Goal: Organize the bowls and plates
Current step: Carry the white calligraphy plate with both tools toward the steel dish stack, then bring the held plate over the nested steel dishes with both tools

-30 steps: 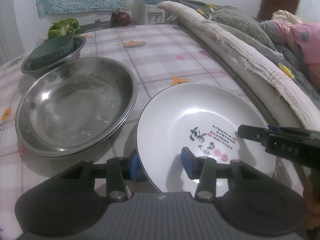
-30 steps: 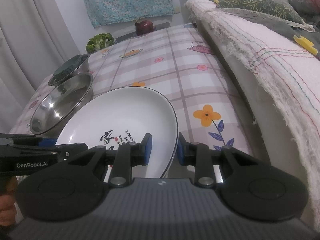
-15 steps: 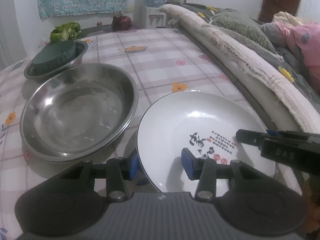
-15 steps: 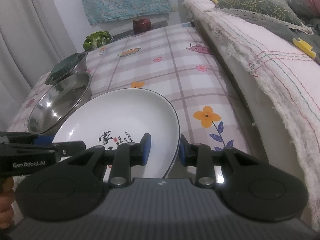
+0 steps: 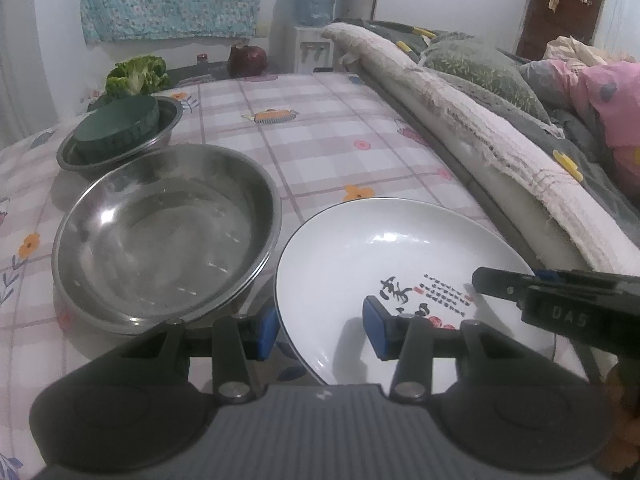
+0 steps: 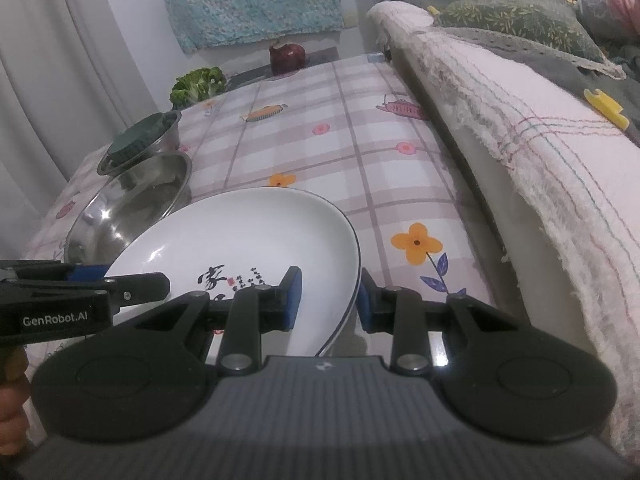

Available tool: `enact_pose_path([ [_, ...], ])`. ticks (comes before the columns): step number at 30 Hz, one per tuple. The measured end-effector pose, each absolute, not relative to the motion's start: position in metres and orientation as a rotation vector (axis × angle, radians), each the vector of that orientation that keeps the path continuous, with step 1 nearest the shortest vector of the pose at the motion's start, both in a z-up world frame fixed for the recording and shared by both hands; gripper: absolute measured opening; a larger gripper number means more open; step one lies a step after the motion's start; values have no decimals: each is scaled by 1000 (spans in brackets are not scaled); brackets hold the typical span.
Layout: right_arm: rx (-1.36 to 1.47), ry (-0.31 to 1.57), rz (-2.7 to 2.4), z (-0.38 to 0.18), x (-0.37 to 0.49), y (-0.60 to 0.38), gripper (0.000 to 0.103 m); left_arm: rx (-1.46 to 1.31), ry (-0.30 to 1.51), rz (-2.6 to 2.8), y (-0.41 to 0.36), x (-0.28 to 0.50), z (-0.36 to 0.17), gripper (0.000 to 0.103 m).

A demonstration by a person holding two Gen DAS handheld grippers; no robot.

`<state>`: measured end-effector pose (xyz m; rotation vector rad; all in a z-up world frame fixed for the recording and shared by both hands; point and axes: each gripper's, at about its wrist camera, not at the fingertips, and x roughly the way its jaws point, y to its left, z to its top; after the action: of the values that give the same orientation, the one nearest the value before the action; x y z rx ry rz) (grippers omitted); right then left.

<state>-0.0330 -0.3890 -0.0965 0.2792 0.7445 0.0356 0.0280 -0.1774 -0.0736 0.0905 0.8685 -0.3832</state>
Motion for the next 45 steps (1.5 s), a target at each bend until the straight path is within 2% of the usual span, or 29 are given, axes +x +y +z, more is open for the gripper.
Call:
enact_pose_path([
  [25, 264, 686, 63, -55, -38, -375, 29, 30, 787, -361, -154, 20, -39, 45],
  [45, 207, 663, 192, -32, 0, -288, 29, -26, 732, -214, -69, 32, -17, 45],
])
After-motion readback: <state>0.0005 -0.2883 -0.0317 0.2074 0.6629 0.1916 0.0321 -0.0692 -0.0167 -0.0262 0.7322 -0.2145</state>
